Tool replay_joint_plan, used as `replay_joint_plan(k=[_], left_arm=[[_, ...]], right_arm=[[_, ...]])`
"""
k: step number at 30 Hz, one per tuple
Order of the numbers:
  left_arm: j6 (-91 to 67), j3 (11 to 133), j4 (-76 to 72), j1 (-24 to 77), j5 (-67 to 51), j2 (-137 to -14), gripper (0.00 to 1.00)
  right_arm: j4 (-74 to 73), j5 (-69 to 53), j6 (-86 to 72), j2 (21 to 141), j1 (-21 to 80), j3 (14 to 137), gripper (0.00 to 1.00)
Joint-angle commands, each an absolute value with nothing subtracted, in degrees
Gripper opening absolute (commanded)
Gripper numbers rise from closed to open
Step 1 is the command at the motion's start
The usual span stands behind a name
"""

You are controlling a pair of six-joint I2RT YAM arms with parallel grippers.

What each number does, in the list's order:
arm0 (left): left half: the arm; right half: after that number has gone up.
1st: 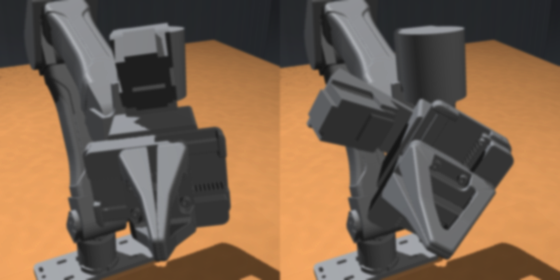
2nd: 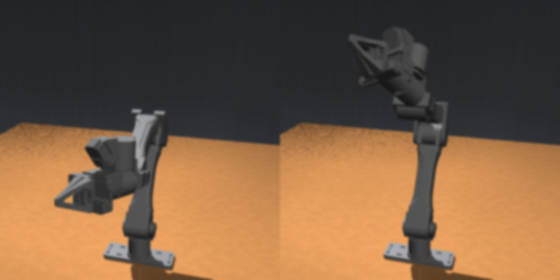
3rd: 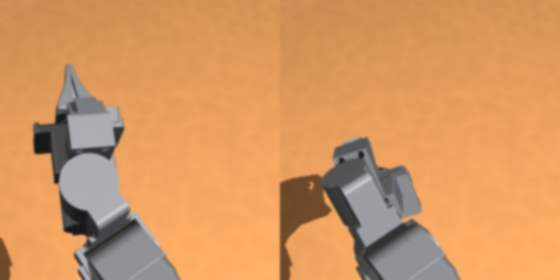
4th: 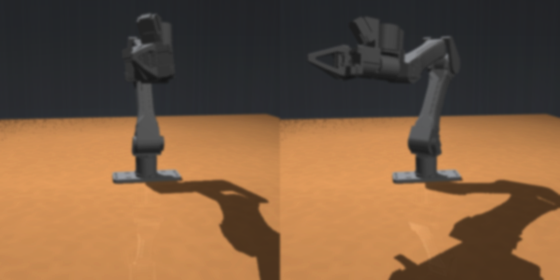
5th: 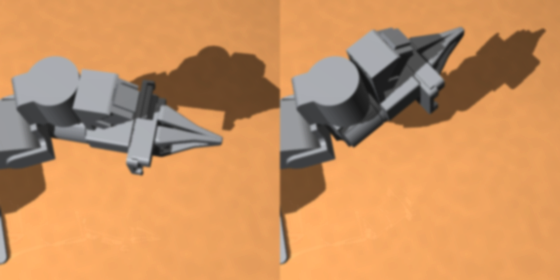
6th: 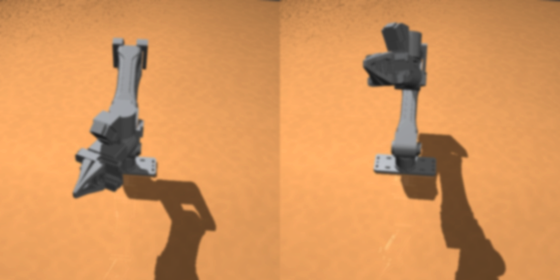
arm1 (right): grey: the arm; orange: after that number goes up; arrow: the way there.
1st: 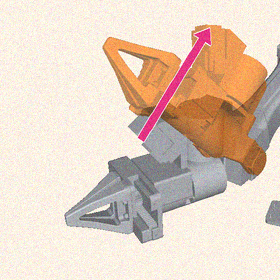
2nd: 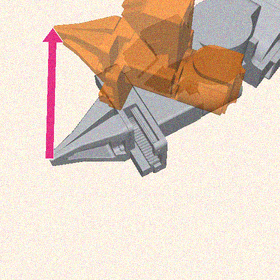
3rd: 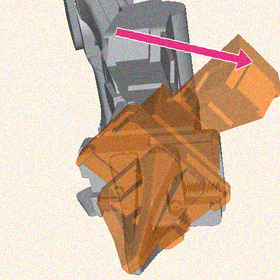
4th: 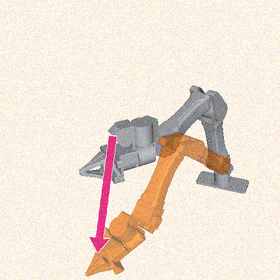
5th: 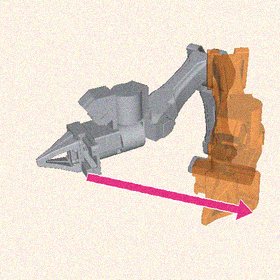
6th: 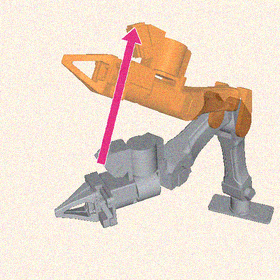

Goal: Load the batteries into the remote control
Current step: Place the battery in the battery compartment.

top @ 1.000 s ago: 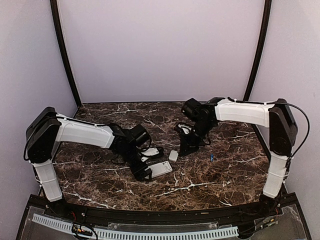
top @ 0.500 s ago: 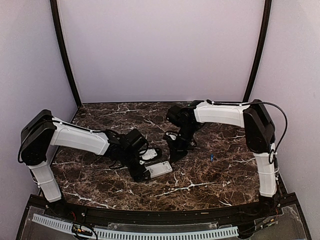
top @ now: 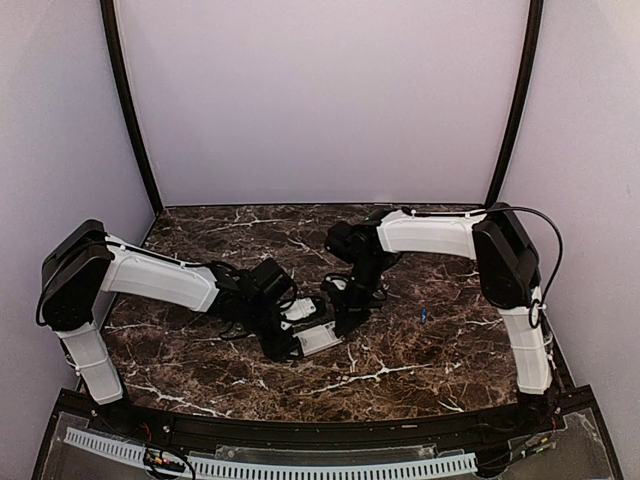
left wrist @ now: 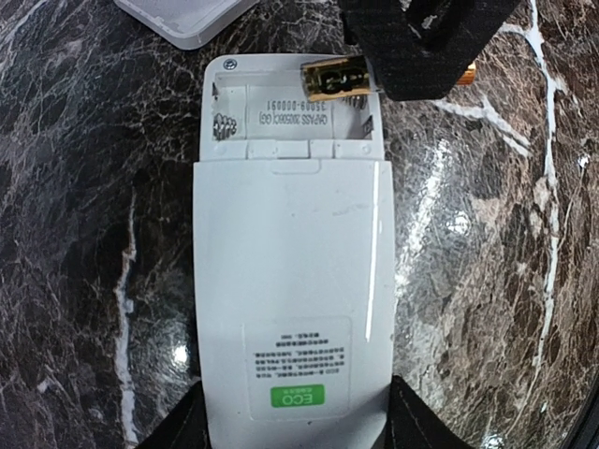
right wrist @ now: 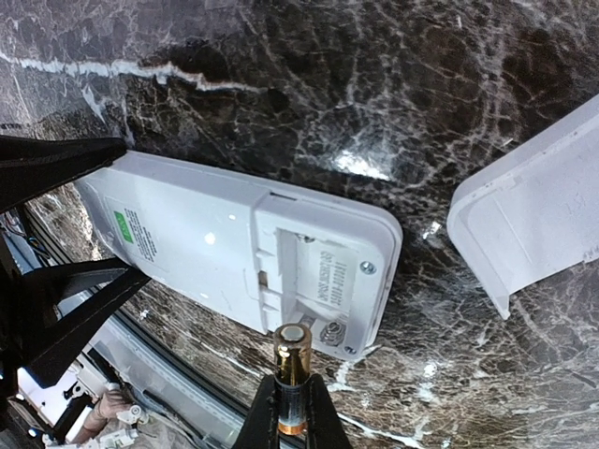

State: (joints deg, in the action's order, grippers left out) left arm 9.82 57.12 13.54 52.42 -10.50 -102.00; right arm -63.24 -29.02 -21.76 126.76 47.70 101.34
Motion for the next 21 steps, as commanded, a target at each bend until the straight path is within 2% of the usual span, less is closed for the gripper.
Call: replay_joint_plan(k=[1, 21], left_arm=[[9.8, 55.9, 14.2, 53.1, -12.5, -101.9, 0.51], [9.9, 56.0, 14.2, 53.4, -12.2, -102.0, 0.47]], right_arm=[[-64.0, -29.6, -22.2, 129.3, 48.3, 103.4, 0.0], [-70.4, -25.3, -19.3, 136.3, 48.2, 111.3, 0.0]])
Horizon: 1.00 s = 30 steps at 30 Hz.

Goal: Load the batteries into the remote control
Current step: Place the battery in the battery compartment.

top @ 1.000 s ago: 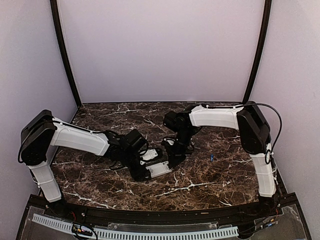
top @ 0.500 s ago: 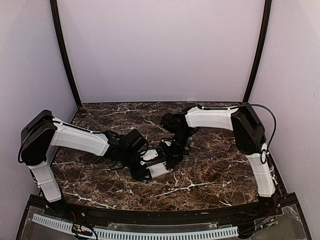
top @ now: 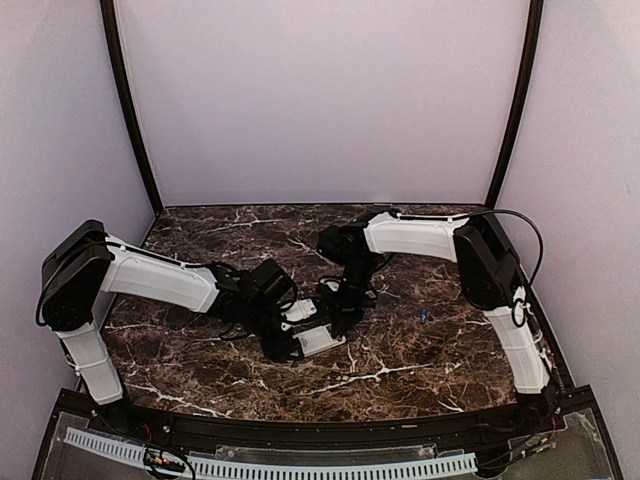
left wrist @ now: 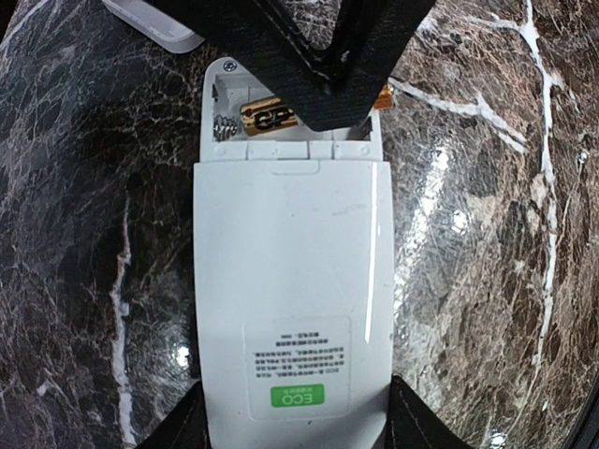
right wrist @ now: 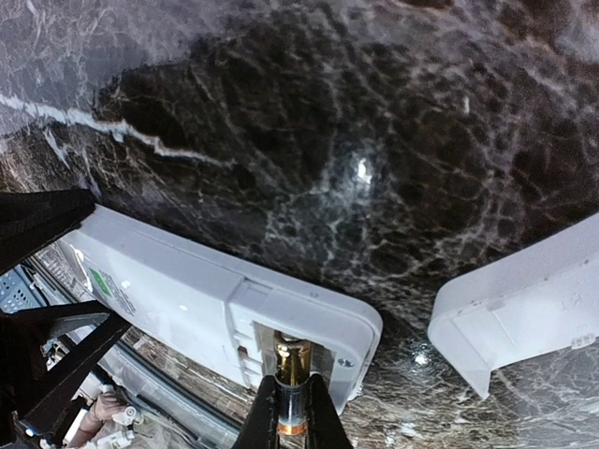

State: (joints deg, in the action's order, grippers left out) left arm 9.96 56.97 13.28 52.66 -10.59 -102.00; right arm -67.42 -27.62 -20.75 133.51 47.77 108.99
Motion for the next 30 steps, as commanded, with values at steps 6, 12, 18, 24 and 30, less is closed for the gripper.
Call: replay_joint_plan(k=[6, 12, 18, 24, 30], left_arm=[[10.2, 56.1, 14.4, 53.6, -12.5, -102.3, 0.46], [10.1, 55.9, 13.9, 53.8, -13.4, -102.4, 0.43], [10.0, 55.6, 13.5, 53.8, -14.1, -102.5, 0.41], [10.1, 55.6, 13.4, 53.8, -14.3, -102.6, 0.41], [10.1, 55.6, 13.4, 53.8, -14.4, -102.6, 0.41]], right_arm=[[-69.3, -25.4, -20.1, 138.3, 48.2, 113.5, 0.0], [-62.9, -25.7, -23.3, 138.0, 48.2, 111.5, 0.0], [-52.4, -23.9, -27.7, 135.8, 48.2, 106.3, 0.0], [-45.3, -20.8, -29.6, 133.3, 48.2, 102.2, 0.0], [-45.1, -17.7, -27.3, 133.5, 48.2, 100.7, 0.0]])
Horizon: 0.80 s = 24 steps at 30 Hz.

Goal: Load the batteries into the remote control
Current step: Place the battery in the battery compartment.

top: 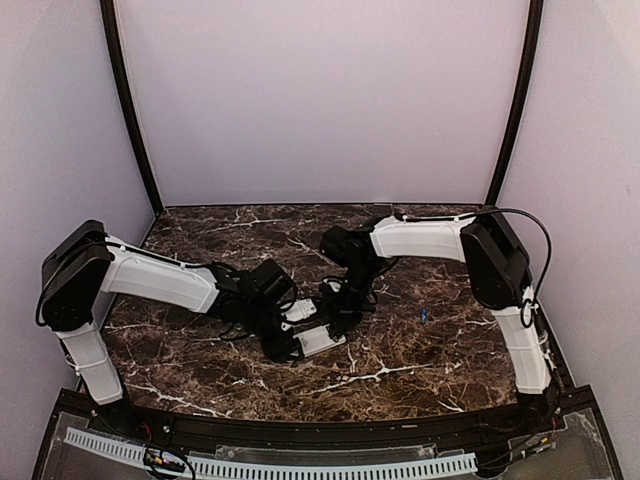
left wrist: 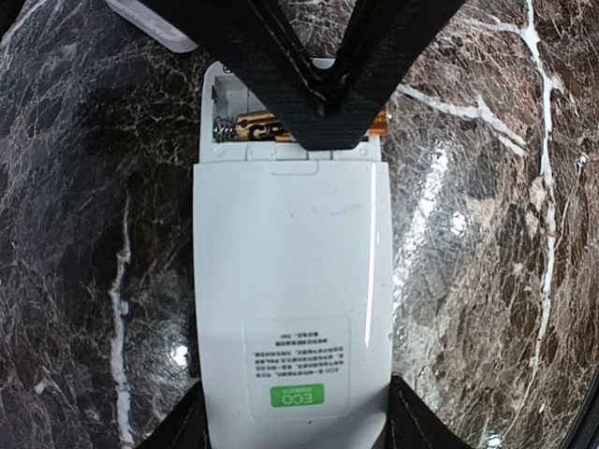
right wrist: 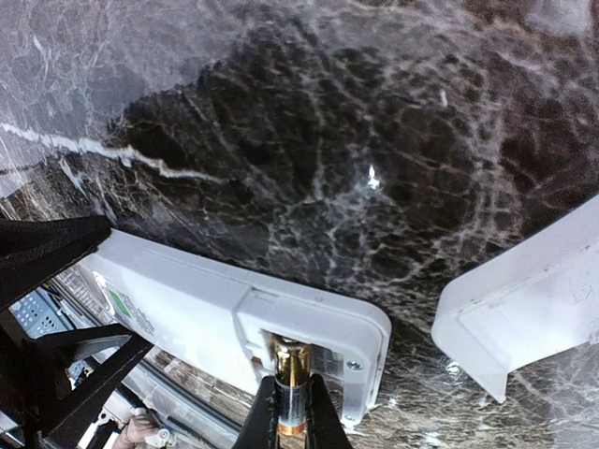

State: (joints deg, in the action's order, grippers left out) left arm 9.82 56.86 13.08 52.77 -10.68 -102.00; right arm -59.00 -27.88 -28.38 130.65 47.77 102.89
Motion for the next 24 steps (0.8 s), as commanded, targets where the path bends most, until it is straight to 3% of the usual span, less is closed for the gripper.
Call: replay_joint_plan(k=[1, 24], left_arm=[[10.1, 55.6, 13.4, 53.8, -14.4, -102.6, 0.41], [10.7, 57.3, 15.7, 53.8, -13.7, -103.6, 0.41]], right_arm=[[-45.3, -17.5, -27.0, 133.4, 48.2, 100.5, 0.01], [-49.7, -18.5, -25.8, 129.3, 48.2, 99.7, 0.17]])
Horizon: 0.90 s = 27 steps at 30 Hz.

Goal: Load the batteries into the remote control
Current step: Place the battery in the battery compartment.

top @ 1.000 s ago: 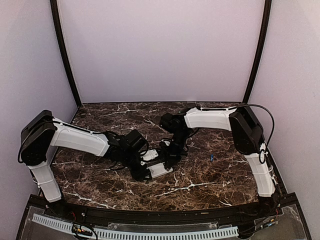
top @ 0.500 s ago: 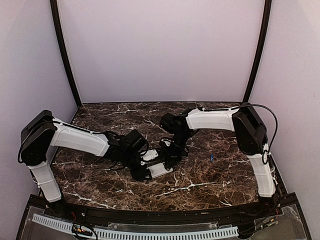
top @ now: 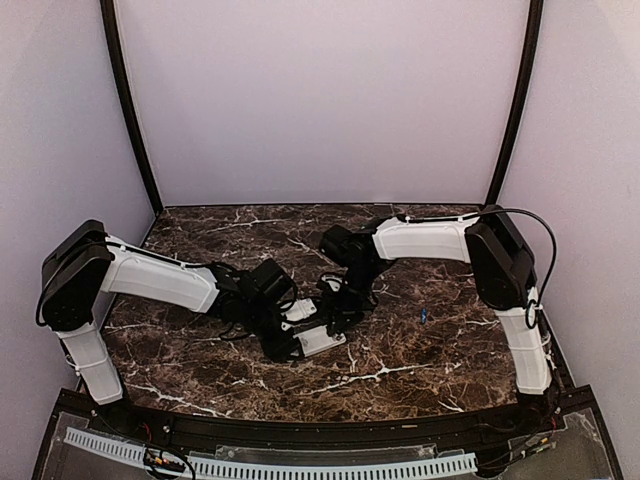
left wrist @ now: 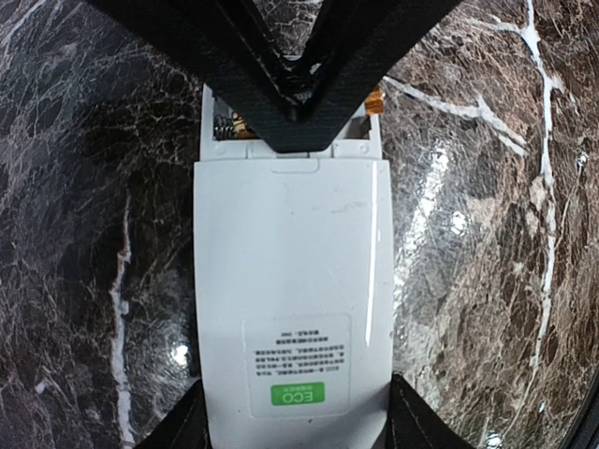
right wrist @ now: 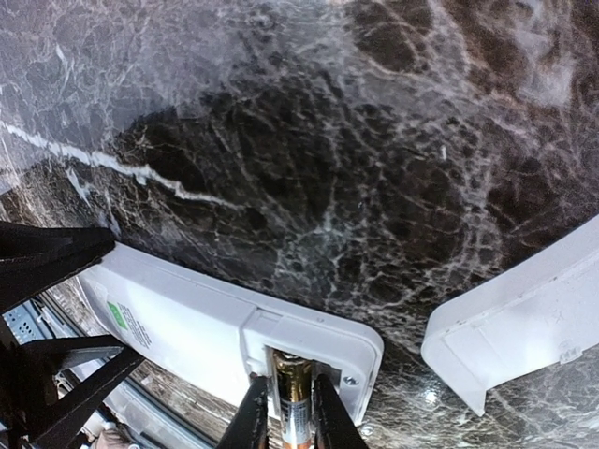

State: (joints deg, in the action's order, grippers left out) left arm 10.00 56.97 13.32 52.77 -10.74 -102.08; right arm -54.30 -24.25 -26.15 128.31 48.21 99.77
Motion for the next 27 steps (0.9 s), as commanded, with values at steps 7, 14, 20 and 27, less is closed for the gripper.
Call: replay_joint_plan(k=[7, 14, 20, 27], left_arm=[[10.8, 57.7, 16.1, 53.8, -13.8, -104.2, 0.41], [10.8, 57.9, 16.3, 53.8, -14.0, -104.4, 0.41], [10.9, 58.0, 16.4, 53.7, -14.1, -104.6, 0.41], [10.9, 58.1, 16.5, 53.8, -14.1, -104.7, 0.41]], right_arm=[[-51.5, -18.6, -25.4, 127.5, 48.2, 100.8, 0.24], [-53.9, -17.4, -24.5, 126.8, 48.1, 101.3, 0.25], [-56.0, -17.1, -24.0, 124.3, 47.3, 101.4, 0.25], [-57.3, -19.8, -22.9, 122.5, 47.1, 97.8, 0.25]])
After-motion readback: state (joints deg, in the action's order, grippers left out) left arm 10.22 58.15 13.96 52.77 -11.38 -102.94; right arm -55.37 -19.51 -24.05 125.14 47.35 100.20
